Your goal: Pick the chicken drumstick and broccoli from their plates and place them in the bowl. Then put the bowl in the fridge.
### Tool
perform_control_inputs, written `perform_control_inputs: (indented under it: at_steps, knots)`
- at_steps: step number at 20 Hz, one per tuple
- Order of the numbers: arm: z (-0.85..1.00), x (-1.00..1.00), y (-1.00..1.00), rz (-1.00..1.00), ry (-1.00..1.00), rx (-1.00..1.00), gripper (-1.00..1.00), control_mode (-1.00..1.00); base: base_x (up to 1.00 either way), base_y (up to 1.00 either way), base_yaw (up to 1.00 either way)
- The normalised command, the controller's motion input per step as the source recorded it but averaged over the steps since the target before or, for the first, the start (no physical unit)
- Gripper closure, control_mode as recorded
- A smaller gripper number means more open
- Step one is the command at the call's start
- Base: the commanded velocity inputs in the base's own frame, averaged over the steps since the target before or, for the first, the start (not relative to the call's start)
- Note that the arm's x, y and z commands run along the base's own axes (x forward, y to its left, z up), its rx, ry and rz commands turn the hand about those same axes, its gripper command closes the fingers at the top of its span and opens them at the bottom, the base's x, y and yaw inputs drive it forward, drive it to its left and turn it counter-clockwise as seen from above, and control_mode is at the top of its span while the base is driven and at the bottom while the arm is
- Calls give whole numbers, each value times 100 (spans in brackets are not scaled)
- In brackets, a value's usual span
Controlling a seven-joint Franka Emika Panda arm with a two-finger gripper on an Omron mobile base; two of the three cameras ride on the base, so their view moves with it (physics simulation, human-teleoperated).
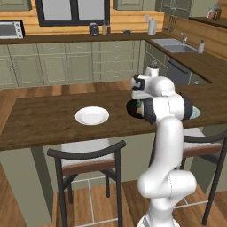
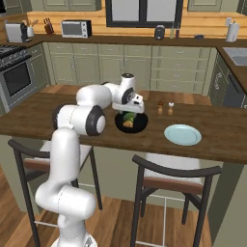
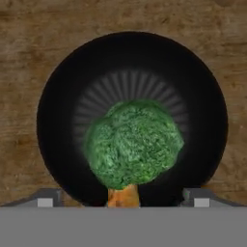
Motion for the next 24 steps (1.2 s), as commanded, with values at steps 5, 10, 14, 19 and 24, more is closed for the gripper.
perform_control_inputs:
  at_steps: [5,10,14,19,24]
  knots:
    - [52,-100,-50,-32,5,12,-100,-100,0,0,0]
    - [-30,-45,-12,-16,15,0,-100,-100,0,0,0]
    - [-38,1,7,-15,-4,0,-100,-100,0,0,0]
    - [-37,16,2,-15,-17,0,-100,-100,0,0,0]
    - [-42,9,0,-12,-13,1,-100,-100,0,0,0]
